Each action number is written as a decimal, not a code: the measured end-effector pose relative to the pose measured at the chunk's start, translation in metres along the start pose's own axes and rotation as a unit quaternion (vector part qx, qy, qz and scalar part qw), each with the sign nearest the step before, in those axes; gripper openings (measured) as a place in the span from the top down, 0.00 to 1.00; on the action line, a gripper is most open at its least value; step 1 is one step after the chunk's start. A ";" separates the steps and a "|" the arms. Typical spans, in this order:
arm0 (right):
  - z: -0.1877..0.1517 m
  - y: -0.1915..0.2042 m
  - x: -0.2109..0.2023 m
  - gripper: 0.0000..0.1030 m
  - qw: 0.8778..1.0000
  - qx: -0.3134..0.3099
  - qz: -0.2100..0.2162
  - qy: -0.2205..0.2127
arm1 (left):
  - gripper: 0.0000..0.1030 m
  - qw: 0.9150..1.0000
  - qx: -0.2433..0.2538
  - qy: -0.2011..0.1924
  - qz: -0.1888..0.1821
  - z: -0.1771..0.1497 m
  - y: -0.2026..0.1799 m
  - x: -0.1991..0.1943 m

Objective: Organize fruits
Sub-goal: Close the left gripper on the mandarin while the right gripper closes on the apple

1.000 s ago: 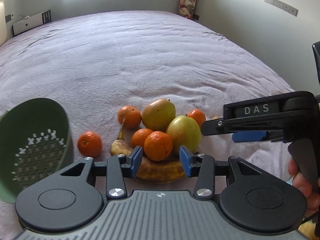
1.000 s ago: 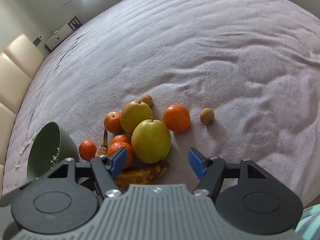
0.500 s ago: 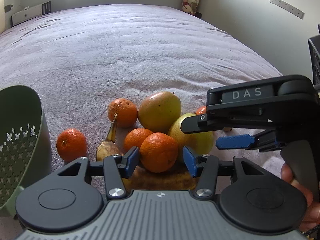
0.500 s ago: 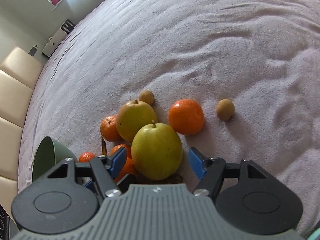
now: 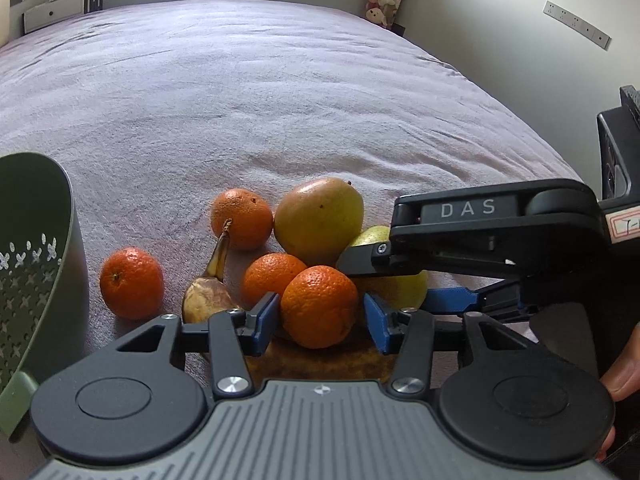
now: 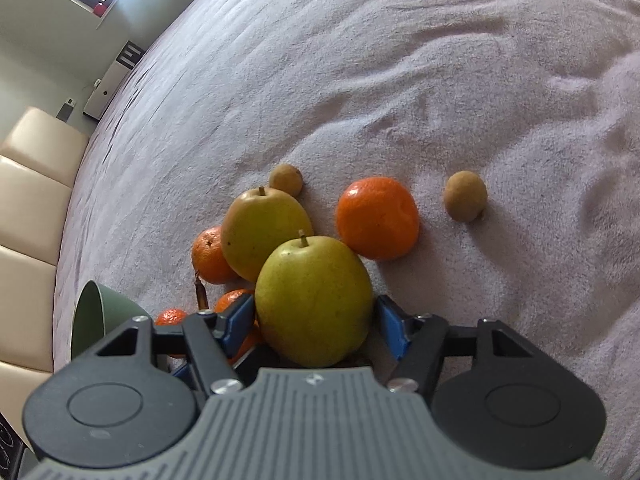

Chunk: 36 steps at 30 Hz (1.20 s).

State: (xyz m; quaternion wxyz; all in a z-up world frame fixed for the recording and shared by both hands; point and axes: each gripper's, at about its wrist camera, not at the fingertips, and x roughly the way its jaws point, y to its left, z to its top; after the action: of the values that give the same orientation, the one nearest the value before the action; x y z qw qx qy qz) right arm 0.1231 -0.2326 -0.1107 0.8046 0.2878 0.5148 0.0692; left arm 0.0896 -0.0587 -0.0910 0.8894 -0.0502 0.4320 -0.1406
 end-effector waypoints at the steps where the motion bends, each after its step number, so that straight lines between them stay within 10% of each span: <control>1: 0.000 0.000 0.000 0.39 1.000 -0.002 0.000 -0.001 | 0.51 1.000 0.002 0.001 -0.001 0.000 -0.001 0.001; 17: -0.005 0.005 -0.021 0.40 1.000 -0.013 -0.006 -0.022 | 0.53 0.999 0.013 -0.022 0.020 0.007 -0.010 -0.027; 36: -0.022 0.070 -0.070 0.40 0.988 -0.113 0.072 -0.073 | 0.53 0.991 -0.092 -0.063 0.070 0.028 0.045 -0.124</control>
State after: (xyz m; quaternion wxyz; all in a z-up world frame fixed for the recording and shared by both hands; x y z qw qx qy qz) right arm 0.0849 -0.1947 -0.0241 0.8605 0.2352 0.4213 0.1633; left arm 0.0475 0.0204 0.0104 0.9140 -0.1101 0.3890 -0.0342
